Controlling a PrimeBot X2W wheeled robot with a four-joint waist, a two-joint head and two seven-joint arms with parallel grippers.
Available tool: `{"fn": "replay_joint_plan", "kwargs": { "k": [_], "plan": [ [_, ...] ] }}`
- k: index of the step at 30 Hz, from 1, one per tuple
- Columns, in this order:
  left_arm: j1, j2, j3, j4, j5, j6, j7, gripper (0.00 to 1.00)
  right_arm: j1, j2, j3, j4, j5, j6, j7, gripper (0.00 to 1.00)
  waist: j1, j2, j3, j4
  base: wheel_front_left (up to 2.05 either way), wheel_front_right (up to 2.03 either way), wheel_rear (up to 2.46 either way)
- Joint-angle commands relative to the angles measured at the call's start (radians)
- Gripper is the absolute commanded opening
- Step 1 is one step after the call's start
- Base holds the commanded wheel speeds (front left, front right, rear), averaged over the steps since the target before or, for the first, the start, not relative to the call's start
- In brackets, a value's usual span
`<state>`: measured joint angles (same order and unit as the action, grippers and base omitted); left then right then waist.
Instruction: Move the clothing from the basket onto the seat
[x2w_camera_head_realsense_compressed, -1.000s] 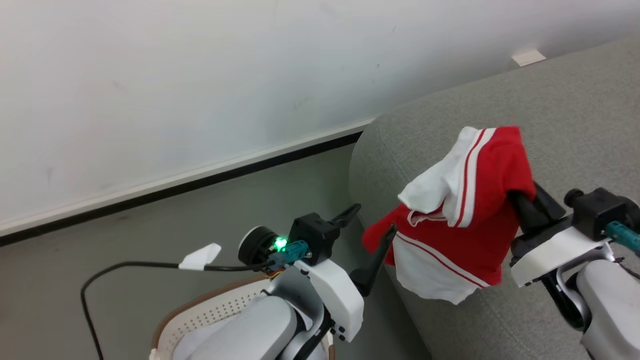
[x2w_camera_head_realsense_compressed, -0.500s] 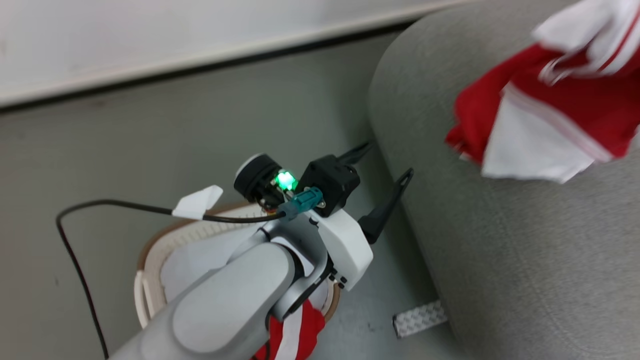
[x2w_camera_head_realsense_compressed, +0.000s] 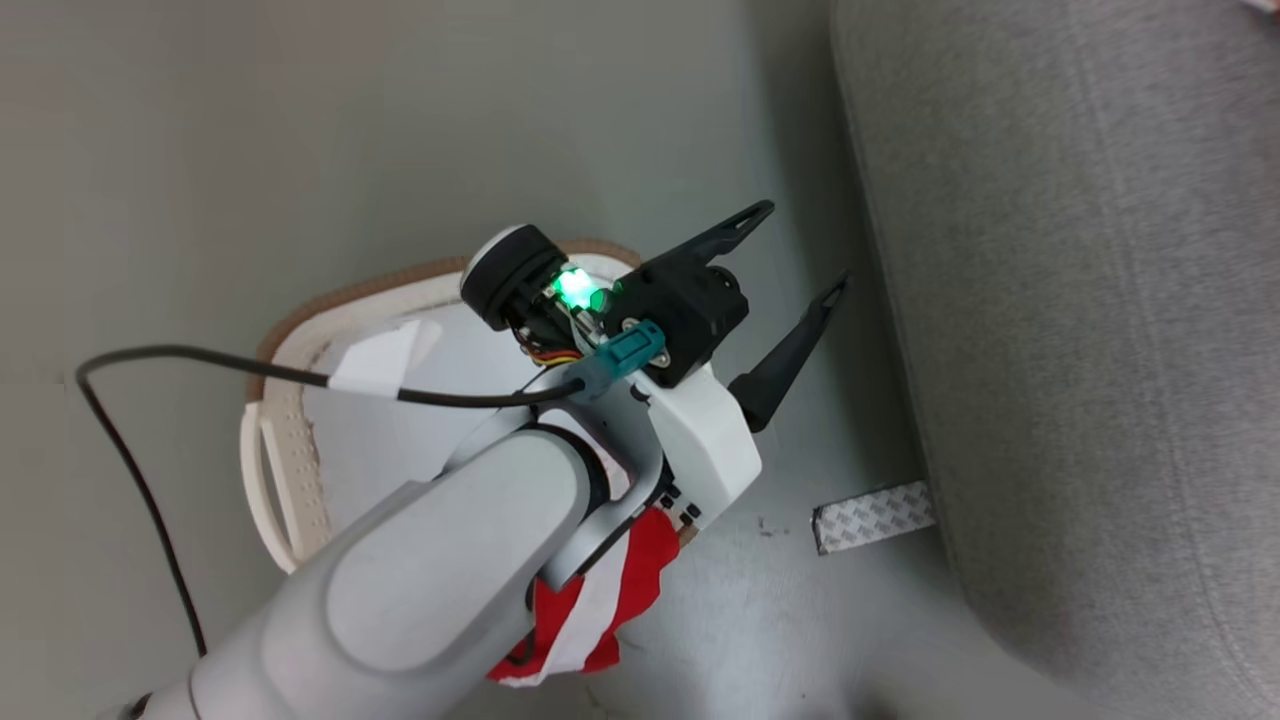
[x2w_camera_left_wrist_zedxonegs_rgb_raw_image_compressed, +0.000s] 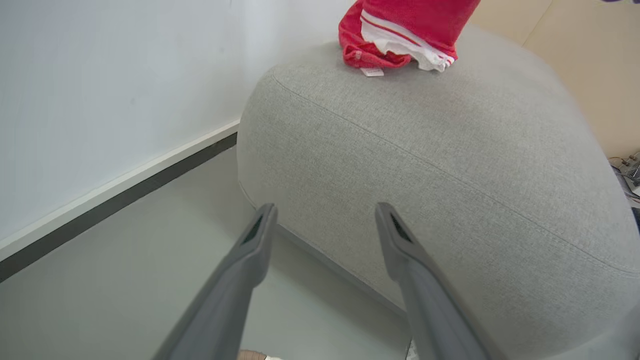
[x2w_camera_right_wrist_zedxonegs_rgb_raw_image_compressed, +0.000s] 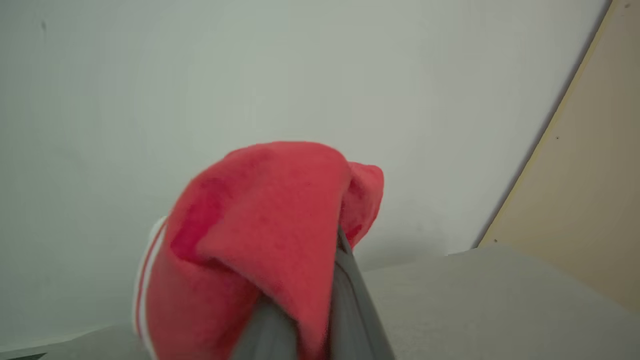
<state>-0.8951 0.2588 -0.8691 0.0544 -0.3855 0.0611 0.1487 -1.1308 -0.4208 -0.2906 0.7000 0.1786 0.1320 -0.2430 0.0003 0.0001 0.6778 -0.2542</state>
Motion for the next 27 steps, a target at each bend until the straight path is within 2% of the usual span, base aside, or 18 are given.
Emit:
{"fn": "replay_joint_plan", "kwargs": {
  "k": [1, 6, 7, 9, 10, 14, 27],
  "plan": [
    [-0.012, 0.005, 0.002, -0.006, 0.010, 0.000, -0.003, 1.00, 0.010, 0.015, -0.028, 0.044, -0.027, -0.003, -0.002, 0.00, -0.0003, -0.0001, 0.049, 0.014, 0.00, 0.00, 0.00],
    [-0.003, 0.009, -0.004, -0.001, 0.010, 0.001, -0.012, 1.00, 0.066, 0.069, -0.108, 0.166, -0.103, -0.003, -0.015, 0.00, -0.0003, -0.0001, 0.061, 0.025, 0.00, 0.00, 0.00],
    [0.000, 0.008, -0.006, 0.002, 0.009, 0.001, -0.014, 1.00, 0.074, 0.079, -0.124, 0.183, -0.116, -0.003, -0.017, 0.03, -0.0003, -0.0001, 0.058, 0.027, 0.00, 0.00, 0.00],
    [0.002, 0.009, -0.006, 0.006, 0.004, 0.003, -0.014, 1.00, 0.092, 0.097, -0.145, 0.208, -0.134, -0.003, -0.022, 0.49, -0.0003, -0.0001, 0.050, 0.031, 0.00, 0.00, 0.00],
    [0.002, 0.010, -0.005, 0.009, 0.002, 0.005, -0.015, 1.00, 0.095, 0.104, -0.162, 0.218, -0.134, -0.003, -0.022, 1.00, -0.0003, -0.0001, 0.046, 0.032, 0.00, 0.00, 0.00],
    [-0.001, 0.010, 0.006, 0.016, -0.005, 0.011, -0.029, 1.00, 0.123, 0.129, -0.188, 0.169, -0.147, -0.003, -0.022, 1.00, -0.0003, -0.0001, 0.015, 0.035, 0.00, 0.00, 0.00],
    [0.138, 0.010, 0.085, 0.080, -0.114, 0.060, -0.151, 1.00, 0.435, 0.208, -0.034, -0.114, -0.120, -0.003, -0.021, 1.00, -0.0003, -0.0001, -0.226, 0.087, 0.00, 0.00, 0.00]
  ]
}}
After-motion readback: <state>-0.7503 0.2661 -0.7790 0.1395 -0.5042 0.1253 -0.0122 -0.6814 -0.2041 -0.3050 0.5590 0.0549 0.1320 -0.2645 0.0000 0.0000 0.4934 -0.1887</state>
